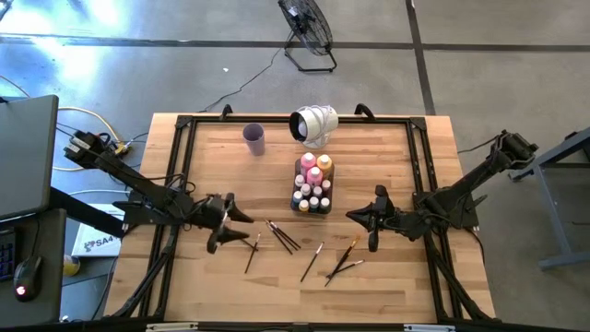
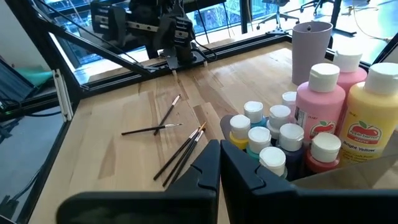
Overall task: Pick & Place Paint Supplies
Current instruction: Put the silver paint brush into the violet cup
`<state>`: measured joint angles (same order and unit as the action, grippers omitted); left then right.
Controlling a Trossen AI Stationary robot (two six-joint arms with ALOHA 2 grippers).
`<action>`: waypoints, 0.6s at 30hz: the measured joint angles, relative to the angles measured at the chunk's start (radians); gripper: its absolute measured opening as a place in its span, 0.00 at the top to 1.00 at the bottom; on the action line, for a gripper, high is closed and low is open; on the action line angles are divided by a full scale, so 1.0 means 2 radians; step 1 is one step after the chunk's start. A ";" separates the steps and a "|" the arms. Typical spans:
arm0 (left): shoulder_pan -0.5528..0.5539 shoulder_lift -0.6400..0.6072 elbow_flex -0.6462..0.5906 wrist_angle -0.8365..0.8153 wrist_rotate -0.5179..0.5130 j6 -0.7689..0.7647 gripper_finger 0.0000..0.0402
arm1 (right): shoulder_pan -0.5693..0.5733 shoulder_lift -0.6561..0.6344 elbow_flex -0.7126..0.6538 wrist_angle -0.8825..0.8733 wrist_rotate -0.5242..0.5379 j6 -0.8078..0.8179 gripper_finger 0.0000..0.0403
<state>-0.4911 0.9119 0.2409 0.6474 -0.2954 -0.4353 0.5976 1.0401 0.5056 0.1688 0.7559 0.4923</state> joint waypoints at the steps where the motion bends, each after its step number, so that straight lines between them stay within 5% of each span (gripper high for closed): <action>1: 0.000 0.000 0.002 -0.003 -0.003 -0.006 0.42 | 0.000 0.000 0.000 0.000 0.000 0.000 0.99; 18: 0.000 0.023 0.165 -0.353 -0.081 -0.072 0.42 | 0.000 0.000 0.000 -0.025 -0.004 0.001 0.99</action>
<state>-0.4911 0.9587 0.5714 -0.0589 -0.4583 -0.5803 0.5976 1.0401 0.5056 0.1178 0.7486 0.4946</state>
